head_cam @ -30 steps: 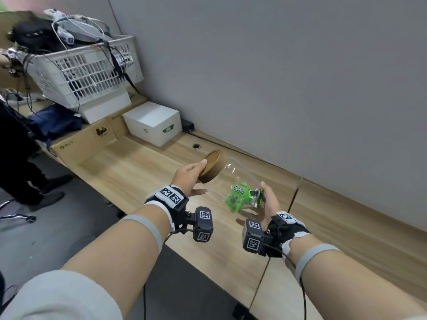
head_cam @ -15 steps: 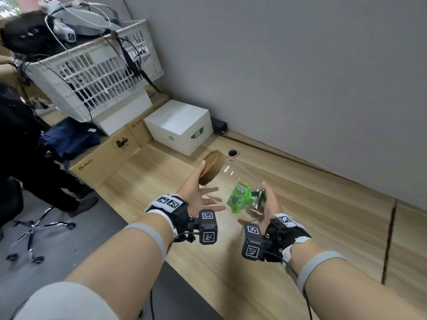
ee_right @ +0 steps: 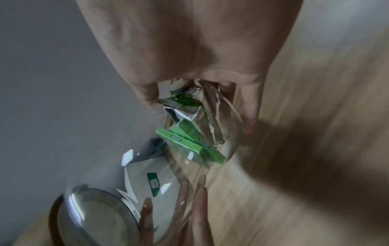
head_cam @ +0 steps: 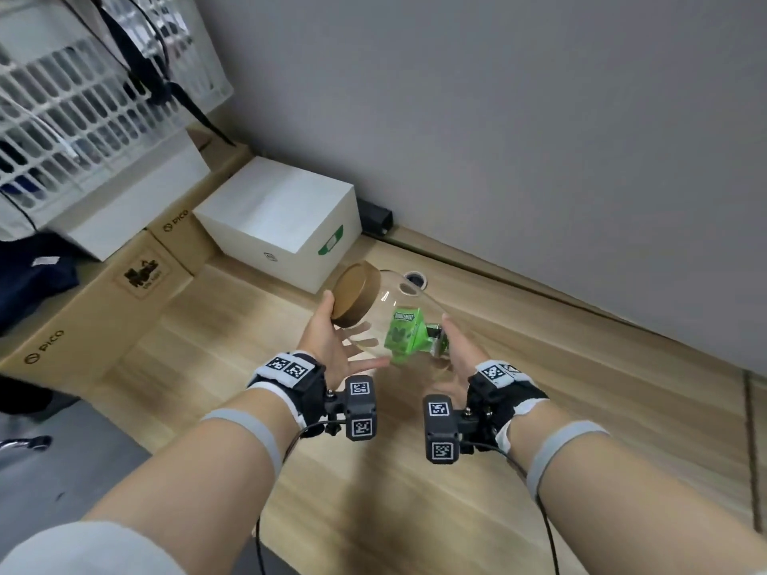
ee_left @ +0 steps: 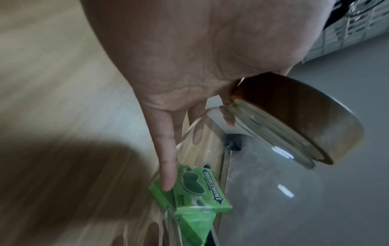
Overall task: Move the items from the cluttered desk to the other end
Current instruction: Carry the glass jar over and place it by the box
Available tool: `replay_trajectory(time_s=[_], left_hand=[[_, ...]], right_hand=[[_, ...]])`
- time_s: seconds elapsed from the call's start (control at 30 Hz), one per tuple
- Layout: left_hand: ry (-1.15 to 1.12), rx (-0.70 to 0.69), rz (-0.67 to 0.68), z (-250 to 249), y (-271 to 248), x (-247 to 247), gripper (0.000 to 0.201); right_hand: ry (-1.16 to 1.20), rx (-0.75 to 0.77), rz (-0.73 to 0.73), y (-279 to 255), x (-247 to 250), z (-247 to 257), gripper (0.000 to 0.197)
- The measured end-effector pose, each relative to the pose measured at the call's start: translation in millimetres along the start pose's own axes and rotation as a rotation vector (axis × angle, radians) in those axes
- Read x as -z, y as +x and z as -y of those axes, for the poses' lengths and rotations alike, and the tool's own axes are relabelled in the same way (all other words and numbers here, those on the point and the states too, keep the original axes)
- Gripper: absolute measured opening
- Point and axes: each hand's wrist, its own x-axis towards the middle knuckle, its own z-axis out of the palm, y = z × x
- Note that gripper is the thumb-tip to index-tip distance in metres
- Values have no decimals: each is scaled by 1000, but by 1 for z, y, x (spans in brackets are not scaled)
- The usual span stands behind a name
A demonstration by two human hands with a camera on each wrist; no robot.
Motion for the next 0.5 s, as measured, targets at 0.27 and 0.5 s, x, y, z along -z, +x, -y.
replay_trajectory(time_s=[0.27,0.5], left_hand=[[185,-86,-23,-69,60,7,65],[402,-197,12,-103,97,1,42]], right_hand=[[39,-27,-35,-23,-60,86,40],[198,-59,33,6,-90,113,41]])
